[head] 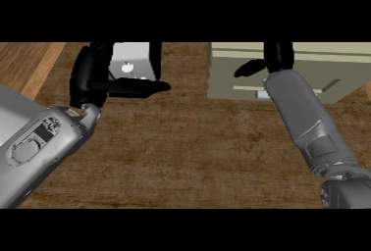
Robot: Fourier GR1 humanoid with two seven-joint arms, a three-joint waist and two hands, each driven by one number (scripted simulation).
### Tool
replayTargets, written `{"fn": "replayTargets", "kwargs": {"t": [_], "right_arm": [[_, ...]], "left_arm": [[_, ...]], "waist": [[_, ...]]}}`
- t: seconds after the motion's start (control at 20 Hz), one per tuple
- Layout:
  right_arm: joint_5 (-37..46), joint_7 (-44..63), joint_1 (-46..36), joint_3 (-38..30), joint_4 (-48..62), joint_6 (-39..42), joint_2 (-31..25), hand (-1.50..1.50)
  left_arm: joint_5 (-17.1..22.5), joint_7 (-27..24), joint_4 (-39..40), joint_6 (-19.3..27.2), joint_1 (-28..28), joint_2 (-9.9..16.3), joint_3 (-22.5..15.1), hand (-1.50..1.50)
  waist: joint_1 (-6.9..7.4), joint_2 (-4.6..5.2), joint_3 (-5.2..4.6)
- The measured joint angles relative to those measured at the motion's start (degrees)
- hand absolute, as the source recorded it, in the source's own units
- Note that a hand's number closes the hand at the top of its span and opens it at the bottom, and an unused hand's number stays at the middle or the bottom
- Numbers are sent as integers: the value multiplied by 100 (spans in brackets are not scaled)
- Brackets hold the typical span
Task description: Pick up the can, place it into the drawer and close the drawer
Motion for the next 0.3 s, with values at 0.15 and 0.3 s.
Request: {"fn": "replayTargets", "kwargs": {"t": [0.15, 0.3], "right_arm": [[-491, -160, -117, -385, -46, 338, 131, -150], [-837, -331, -191, -644, -62, 585, 153, -150]], "left_arm": [[-13, -31, -58, -22, 143, 65, 50, -150], [-16, -110, -130, -50, 355, 79, 130, -150]], "waist": [[-20, -16, 0], [-38, -16, -2]]}}
